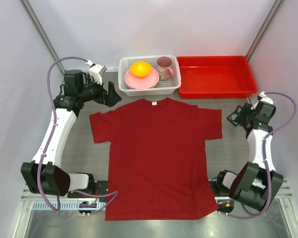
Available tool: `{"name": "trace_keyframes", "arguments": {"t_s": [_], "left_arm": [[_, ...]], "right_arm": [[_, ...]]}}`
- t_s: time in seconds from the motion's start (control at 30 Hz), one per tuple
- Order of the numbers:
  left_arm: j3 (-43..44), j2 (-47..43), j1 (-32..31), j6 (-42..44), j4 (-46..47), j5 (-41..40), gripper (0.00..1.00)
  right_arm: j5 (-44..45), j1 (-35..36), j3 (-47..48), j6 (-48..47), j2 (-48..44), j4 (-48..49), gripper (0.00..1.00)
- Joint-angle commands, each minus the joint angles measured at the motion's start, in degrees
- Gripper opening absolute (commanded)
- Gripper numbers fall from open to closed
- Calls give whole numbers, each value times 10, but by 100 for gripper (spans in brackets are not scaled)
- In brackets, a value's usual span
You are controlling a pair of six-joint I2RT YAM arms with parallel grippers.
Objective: Pin the brooch onto the clothing
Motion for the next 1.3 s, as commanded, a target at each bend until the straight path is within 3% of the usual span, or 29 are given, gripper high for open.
{"name": "trace_keyframes", "arguments": {"t_s": [0.0, 0.23, 0.33, 0.53, 0.97, 1.27], "left_arm": [[-27, -26, -2, 2, 32, 35, 100], [-28, -12, -9, -7, 38, 58, 100], [-26, -7, -12, -13, 39, 60, 100], [-32, -4, -18, -11, 41, 55, 100], [-34, 2, -18, 3, 37, 53, 99], [-33, 3, -18, 5, 38, 51, 99]], "right_arm": [[-115, -60, -31, 78, -36, 96, 53], [-211, -150, -144, 222, 1, 297, 41], [-234, -161, -187, 274, 28, 417, 41], [-282, -171, -202, 359, 114, 532, 45], [-256, -175, -189, 367, 180, 571, 42], [-227, -175, -174, 363, 206, 545, 40]]}}
